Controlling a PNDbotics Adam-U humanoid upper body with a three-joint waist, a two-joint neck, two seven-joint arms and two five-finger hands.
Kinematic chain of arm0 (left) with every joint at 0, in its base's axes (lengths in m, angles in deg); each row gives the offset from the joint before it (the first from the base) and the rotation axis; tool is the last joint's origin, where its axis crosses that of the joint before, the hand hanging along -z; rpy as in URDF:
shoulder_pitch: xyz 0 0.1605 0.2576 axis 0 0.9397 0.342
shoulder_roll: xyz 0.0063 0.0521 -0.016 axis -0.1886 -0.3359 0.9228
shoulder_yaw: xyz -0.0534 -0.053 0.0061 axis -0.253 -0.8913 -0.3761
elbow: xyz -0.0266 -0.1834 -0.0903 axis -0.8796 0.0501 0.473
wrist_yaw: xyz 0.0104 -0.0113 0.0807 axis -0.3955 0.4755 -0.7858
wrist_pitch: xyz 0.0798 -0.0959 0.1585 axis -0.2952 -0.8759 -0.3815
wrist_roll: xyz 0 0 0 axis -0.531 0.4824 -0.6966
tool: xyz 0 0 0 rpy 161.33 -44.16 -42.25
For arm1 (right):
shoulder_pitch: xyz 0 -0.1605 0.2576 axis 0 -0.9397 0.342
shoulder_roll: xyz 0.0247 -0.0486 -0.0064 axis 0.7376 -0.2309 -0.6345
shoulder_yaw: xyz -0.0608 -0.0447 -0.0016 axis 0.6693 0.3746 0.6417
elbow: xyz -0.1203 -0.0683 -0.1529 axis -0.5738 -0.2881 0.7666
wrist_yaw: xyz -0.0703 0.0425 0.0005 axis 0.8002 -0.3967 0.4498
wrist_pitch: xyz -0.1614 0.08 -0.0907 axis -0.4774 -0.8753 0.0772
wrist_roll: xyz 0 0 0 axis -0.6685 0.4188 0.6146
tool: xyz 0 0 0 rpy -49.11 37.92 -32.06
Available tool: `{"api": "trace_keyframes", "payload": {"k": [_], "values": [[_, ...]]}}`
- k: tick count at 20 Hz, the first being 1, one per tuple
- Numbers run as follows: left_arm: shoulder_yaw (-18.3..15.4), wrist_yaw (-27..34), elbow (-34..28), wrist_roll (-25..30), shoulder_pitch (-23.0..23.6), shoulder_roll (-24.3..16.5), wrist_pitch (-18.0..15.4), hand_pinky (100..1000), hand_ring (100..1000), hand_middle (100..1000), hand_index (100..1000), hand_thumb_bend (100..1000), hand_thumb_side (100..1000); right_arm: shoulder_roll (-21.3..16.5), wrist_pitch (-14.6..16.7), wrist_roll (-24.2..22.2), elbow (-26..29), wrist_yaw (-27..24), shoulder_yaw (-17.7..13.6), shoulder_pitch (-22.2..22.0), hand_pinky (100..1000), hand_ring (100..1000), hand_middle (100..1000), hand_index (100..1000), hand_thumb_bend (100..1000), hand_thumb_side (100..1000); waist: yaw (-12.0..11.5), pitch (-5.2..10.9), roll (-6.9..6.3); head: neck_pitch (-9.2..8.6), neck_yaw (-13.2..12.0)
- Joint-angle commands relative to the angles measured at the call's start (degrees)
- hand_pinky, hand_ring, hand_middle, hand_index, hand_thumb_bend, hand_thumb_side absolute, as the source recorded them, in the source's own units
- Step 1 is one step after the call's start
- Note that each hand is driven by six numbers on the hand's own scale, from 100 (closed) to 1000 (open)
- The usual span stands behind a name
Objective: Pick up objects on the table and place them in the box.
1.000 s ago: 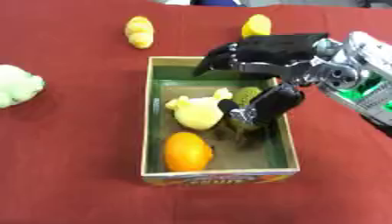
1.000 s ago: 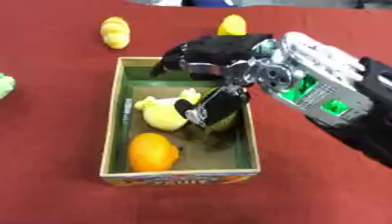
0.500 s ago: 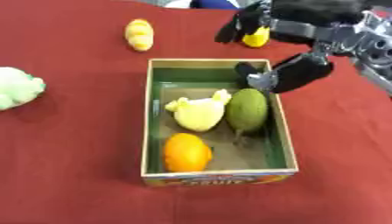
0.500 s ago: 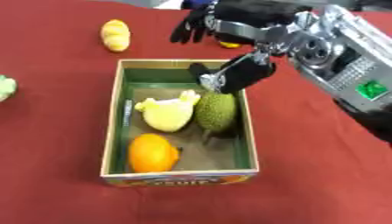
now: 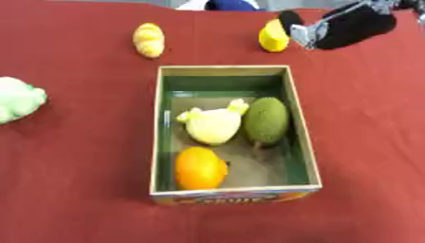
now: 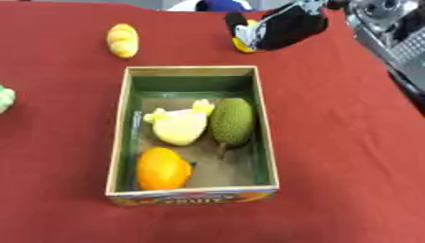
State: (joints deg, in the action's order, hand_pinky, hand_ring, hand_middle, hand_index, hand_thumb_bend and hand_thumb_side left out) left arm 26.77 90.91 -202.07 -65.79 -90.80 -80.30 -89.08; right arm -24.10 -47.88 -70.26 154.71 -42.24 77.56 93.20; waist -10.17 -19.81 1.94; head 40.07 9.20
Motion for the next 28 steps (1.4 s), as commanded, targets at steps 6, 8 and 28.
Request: {"api": "trace_keyframes", "payload": {"k": [6, 8, 28], "values": [[-0.4, -0.1, -0.9, 0.2, -0.5, -1.7, 0.1, 774, 670, 672, 848, 100, 628, 3.7, 2.6, -0.6, -13.7, 5.4, -0.2, 4.5, 830, 830, 818, 889, 100, 160, -0.5, 0.20, -0.24, -1.12, 1.0], [-0.4, -0.1, -0.9, 0.2, -0.6, -1.7, 0.1, 774, 670, 672, 848, 100, 628, 4.7, 3.5, -0.9, -16.4, 6.7, 0.1, 5.1, 833, 837, 824, 893, 100, 164, -0.7, -0.04, -0.20, -1.28, 1.1], [-0.4, 0.1, -0.9, 0.2, -1.1, -1.8, 0.0, 775, 669, 672, 849, 100, 628, 6.6, 10.9, -3.5, -29.4, 13.3, -0.8, 5.3, 859, 884, 864, 927, 100, 191, -1.0, -1.42, -0.59, -4.74, 0.6]]}}
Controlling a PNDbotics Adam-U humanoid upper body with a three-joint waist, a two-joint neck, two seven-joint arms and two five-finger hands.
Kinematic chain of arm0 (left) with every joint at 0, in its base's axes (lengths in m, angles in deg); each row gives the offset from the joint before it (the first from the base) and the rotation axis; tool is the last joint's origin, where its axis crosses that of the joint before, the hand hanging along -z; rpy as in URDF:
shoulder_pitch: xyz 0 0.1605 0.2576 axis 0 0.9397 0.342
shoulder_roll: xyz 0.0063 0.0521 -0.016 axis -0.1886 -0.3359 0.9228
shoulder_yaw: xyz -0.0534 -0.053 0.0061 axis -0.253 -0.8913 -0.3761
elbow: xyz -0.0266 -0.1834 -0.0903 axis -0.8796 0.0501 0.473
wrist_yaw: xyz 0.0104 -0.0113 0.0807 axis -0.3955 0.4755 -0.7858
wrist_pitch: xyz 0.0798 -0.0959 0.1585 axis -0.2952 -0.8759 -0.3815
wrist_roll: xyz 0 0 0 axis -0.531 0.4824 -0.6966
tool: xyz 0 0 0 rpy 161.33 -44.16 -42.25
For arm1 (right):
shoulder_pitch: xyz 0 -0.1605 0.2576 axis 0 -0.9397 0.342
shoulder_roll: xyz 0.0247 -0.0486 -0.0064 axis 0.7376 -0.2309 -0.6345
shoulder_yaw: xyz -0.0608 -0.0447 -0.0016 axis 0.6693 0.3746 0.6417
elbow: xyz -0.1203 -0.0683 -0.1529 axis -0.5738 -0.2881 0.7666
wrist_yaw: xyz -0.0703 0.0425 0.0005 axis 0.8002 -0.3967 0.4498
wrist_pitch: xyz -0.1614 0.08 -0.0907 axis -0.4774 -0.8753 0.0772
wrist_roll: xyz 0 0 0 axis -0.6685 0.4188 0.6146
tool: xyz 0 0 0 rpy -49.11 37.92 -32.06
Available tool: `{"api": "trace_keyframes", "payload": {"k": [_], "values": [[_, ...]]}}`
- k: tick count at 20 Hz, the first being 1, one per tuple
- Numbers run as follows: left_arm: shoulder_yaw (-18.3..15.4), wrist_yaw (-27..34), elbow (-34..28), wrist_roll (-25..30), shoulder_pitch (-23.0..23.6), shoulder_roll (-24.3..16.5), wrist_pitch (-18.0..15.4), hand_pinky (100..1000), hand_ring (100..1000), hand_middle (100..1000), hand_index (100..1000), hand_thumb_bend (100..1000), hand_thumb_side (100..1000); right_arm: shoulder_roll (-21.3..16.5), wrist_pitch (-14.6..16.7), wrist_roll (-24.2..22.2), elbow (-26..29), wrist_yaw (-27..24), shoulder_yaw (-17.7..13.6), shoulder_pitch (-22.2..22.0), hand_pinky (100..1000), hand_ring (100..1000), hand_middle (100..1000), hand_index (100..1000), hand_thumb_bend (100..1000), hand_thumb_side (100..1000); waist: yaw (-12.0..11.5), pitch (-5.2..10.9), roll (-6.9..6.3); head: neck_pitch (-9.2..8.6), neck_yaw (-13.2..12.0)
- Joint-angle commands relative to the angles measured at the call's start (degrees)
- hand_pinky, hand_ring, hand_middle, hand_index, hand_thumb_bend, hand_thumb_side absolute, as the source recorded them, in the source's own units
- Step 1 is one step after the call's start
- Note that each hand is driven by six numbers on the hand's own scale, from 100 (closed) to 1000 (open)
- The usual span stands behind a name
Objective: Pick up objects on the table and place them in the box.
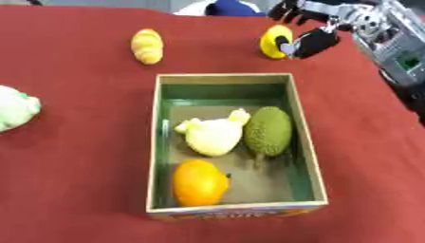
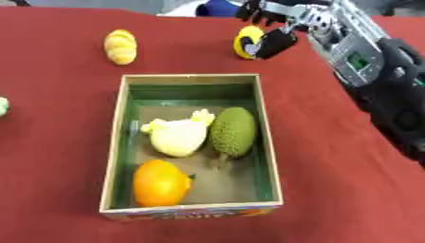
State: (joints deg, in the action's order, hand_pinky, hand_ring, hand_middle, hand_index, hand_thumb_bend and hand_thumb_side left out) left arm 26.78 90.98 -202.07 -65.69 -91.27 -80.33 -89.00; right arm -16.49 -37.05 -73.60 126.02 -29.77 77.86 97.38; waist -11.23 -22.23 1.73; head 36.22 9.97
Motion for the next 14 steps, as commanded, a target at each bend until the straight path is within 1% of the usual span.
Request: {"api": "trace_keyframes", "payload": {"k": [1, 4, 8, 14], "values": [[-0.4, 0.0, -0.9, 0.2, -0.7, -1.7, -0.1, 775, 669, 672, 849, 100, 628, -0.8, 0.1, 0.1, -1.4, 1.4, -1.1, 1.2, 860, 886, 865, 928, 100, 194, 0.1, 0.91, -0.45, -0.94, -0.2], [-0.3, 0.1, -0.9, 0.2, -0.7, -1.7, -0.1, 775, 669, 672, 848, 100, 626, -0.2, 0.5, 1.1, -3.5, 3.1, -1.5, 1.6, 862, 889, 870, 931, 100, 191, -0.1, 0.55, -0.62, -1.12, -0.1], [-0.3, 0.2, -0.9, 0.2, -0.8, -1.7, -0.1, 775, 669, 672, 848, 100, 630, 0.4, 1.2, 3.3, -4.8, 5.0, -2.2, 2.1, 866, 895, 881, 933, 100, 187, -0.3, -0.06, -0.68, -1.24, 0.1], [-0.3, 0.4, -0.9, 0.2, -0.9, -1.7, -0.1, 774, 668, 672, 848, 100, 632, 0.7, 1.6, 4.8, -6.0, 5.9, -3.4, 2.5, 867, 898, 892, 941, 100, 172, -0.5, -1.05, -0.54, -1.53, 0.3]]}}
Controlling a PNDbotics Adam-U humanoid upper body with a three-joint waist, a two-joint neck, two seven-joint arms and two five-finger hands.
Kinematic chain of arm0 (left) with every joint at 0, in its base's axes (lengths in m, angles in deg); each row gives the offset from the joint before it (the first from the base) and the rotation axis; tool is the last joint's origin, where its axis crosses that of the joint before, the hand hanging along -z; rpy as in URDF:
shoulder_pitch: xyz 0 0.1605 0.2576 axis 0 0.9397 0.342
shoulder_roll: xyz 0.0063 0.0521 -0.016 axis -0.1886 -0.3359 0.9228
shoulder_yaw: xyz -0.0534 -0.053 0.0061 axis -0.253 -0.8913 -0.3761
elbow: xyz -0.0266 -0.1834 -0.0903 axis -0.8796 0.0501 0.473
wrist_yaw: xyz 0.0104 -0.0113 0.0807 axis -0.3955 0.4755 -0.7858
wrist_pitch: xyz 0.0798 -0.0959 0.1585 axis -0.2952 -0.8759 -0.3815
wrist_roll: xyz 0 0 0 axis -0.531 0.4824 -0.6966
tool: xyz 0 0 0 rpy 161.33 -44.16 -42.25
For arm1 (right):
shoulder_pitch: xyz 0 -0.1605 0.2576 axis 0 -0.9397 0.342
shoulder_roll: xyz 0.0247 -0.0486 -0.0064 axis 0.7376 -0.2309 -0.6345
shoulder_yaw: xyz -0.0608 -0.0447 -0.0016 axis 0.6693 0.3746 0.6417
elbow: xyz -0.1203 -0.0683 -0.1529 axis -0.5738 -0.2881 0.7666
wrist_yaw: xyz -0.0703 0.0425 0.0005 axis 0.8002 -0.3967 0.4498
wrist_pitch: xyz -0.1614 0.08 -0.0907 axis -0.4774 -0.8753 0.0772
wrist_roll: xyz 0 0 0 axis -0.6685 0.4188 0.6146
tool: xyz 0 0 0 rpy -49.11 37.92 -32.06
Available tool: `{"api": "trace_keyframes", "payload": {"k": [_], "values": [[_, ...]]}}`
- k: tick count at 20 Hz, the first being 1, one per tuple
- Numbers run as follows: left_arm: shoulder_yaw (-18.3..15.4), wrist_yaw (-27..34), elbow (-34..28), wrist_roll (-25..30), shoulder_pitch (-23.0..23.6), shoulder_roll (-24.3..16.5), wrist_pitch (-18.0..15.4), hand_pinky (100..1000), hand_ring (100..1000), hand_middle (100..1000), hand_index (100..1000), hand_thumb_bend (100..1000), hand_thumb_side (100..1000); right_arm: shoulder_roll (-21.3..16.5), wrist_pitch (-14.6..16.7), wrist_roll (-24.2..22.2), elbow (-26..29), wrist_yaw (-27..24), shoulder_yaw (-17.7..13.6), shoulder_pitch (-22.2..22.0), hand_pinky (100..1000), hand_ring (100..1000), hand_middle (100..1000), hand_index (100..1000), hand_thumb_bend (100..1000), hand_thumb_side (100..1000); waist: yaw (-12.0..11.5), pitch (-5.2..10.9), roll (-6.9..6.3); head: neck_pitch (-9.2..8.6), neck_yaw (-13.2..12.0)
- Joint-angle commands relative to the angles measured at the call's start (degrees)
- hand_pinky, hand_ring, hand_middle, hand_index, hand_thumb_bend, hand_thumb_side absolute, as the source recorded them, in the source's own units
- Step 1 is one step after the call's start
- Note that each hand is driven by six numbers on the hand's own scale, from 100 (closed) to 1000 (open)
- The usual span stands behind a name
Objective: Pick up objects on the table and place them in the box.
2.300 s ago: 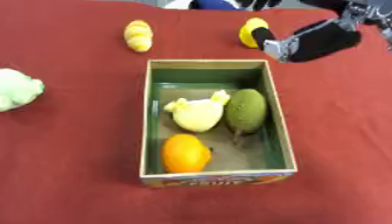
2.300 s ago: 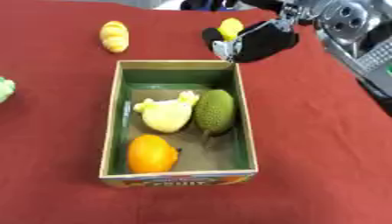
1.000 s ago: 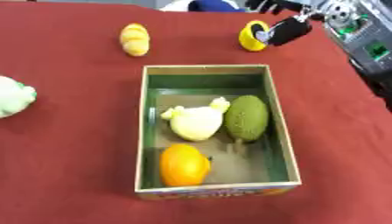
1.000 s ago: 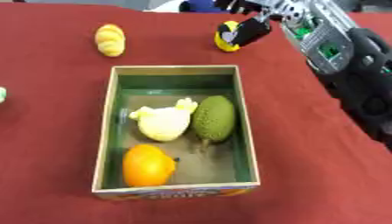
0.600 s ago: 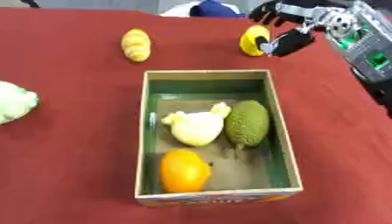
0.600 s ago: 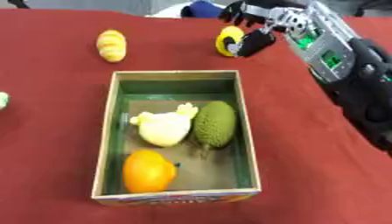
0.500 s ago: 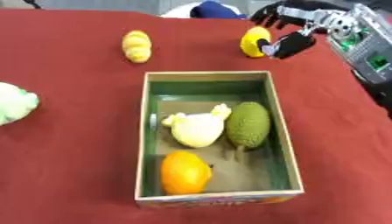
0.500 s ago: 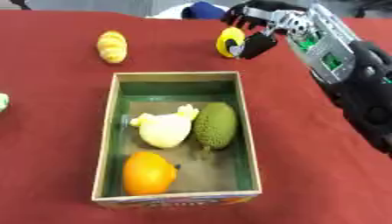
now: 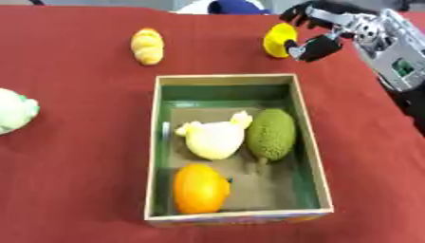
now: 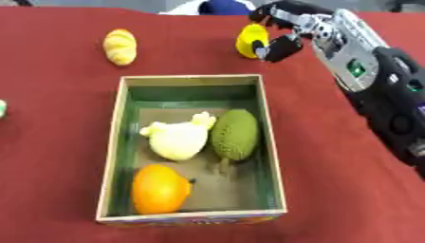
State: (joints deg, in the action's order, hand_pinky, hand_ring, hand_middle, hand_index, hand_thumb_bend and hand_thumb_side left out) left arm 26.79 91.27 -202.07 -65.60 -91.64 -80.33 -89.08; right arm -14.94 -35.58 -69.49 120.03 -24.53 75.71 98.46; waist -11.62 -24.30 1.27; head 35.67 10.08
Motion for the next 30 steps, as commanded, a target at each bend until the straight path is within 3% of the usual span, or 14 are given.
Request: {"api": "trace_keyframes", "payload": {"k": [1, 8, 23, 26, 30], "values": [[-0.4, 0.2, -0.9, 0.1, -0.5, -1.7, 0.0, 774, 668, 672, 848, 100, 633, -0.9, 0.1, 1.0, 0.0, 0.8, -1.5, 1.5, 866, 898, 892, 941, 100, 171, -0.1, 0.88, -0.06, -1.03, 0.2], [-0.4, 0.4, -0.9, 0.1, -0.6, -1.7, -0.1, 774, 667, 672, 847, 100, 634, -0.7, 0.3, 1.0, -0.2, 1.8, -2.3, 2.1, 871, 912, 905, 946, 100, 175, -0.4, 0.08, 0.36, -1.59, 0.5], [-0.3, 0.7, -0.9, 0.1, -0.9, -1.7, -0.2, 773, 665, 672, 847, 100, 636, 2.0, 0.9, -0.3, -7.2, 8.8, -2.9, 3.6, 876, 919, 895, 945, 100, 231, -1.4, -1.66, 0.81, -2.26, 1.6], [-0.3, 0.8, -0.9, 0.0, -0.9, -1.7, -0.1, 773, 665, 672, 847, 100, 637, 2.4, 1.0, 0.2, -8.0, 10.1, -3.0, 3.7, 872, 912, 873, 938, 100, 240, -1.6, -1.92, 0.82, -2.31, 1.8], [-0.2, 0.9, -0.9, 0.1, -1.1, -1.7, -0.1, 773, 664, 672, 847, 100, 638, 2.9, 0.3, 2.9, -8.4, 11.6, -3.5, 4.2, 846, 865, 774, 874, 100, 227, -1.9, -2.23, 0.83, -2.58, 2.2]]}}
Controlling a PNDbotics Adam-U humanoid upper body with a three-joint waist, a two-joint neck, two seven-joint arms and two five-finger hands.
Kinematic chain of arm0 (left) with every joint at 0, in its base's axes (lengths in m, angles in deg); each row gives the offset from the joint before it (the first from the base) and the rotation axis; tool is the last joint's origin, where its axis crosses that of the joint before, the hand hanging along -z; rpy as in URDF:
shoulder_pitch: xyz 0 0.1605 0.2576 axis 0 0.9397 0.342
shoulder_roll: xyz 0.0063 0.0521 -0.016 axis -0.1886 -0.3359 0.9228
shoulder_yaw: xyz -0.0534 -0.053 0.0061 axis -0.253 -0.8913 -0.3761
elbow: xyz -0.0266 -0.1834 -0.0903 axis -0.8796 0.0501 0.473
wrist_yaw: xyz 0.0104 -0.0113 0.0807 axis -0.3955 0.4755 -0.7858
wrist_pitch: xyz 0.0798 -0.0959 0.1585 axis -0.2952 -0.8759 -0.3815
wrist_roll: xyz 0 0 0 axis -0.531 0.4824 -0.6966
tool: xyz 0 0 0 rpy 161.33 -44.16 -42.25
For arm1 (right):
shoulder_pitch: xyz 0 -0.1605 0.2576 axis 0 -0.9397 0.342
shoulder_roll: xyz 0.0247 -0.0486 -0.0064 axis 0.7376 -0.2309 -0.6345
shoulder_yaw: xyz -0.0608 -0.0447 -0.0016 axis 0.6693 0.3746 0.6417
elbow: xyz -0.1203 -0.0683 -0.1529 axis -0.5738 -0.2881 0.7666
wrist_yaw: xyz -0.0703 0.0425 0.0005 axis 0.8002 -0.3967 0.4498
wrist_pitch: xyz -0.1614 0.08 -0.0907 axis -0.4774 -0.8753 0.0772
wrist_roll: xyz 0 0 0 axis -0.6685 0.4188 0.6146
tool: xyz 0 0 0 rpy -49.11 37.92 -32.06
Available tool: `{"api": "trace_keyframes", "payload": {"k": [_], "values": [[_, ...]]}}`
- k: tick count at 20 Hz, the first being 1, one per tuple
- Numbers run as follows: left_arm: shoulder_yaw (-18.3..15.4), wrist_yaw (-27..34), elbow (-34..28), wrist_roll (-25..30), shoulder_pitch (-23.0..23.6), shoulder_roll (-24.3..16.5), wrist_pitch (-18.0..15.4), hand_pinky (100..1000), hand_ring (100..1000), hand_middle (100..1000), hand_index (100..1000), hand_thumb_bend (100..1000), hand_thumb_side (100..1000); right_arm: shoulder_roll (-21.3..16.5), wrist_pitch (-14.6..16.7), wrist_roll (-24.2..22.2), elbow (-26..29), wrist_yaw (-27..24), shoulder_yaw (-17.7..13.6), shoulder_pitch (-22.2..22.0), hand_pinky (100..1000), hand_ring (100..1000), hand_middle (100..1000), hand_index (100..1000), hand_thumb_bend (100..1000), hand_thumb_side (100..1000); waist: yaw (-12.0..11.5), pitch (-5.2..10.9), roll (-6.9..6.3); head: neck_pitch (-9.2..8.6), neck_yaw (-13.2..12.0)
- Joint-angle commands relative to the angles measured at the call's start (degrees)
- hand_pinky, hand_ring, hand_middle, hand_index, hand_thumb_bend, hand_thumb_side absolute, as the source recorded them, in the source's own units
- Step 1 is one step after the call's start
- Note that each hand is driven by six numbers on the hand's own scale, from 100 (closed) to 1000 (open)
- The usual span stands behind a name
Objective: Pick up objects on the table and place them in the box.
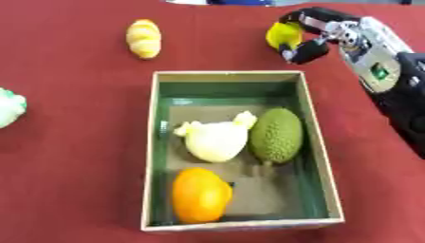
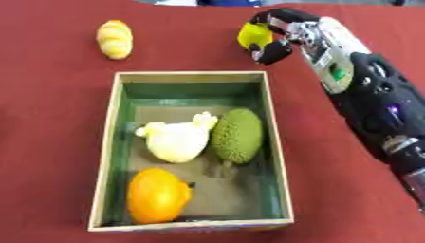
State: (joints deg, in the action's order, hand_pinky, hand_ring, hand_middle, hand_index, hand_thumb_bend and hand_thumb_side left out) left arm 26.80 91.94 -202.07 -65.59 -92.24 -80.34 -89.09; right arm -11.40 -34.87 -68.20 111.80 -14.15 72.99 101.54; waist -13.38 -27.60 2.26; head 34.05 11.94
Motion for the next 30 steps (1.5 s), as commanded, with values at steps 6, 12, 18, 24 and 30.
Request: {"api": "trace_keyframes", "payload": {"k": [6, 12, 18, 24, 30], "values": [[-0.2, 0.3, -0.9, 0.1, -0.8, -1.7, 0.0, 773, 664, 673, 847, 100, 638, 0.3, -2.4, 10.4, -1.5, 4.0, -1.5, 1.9, 801, 734, 606, 742, 100, 195, -0.5, 0.53, -0.12, -1.44, 1.0], [-0.1, 0.3, -0.9, 0.3, -0.8, -1.7, -0.1, 772, 663, 673, 847, 100, 632, 1.1, -2.2, 16.4, -2.4, 3.5, -1.8, 2.1, 775, 646, 540, 678, 100, 178, -0.5, 0.39, -0.17, -1.17, 1.1], [-0.1, 0.2, -0.9, 0.5, -0.8, -1.7, -0.1, 773, 664, 673, 847, 100, 629, 0.2, -2.1, 16.1, 1.4, -2.1, -1.1, 1.4, 766, 631, 551, 690, 100, 151, -0.1, 1.18, -0.41, -0.71, 0.9], [-0.2, -0.3, -0.9, 0.6, -0.6, -1.9, 0.0, 774, 665, 674, 847, 100, 624, -4.5, -3.1, 11.3, 13.4, -10.0, 0.6, -0.9, 767, 639, 571, 709, 100, 150, 1.1, 2.94, -0.70, 0.48, 0.1], [-0.2, -0.7, -0.9, 0.7, -0.4, -2.0, 0.0, 773, 665, 674, 846, 100, 621, -13.4, -6.9, 5.9, 36.4, -20.0, 2.4, -8.1, 770, 642, 576, 713, 100, 160, 2.1, 4.98, -0.75, 2.02, -1.2]]}}
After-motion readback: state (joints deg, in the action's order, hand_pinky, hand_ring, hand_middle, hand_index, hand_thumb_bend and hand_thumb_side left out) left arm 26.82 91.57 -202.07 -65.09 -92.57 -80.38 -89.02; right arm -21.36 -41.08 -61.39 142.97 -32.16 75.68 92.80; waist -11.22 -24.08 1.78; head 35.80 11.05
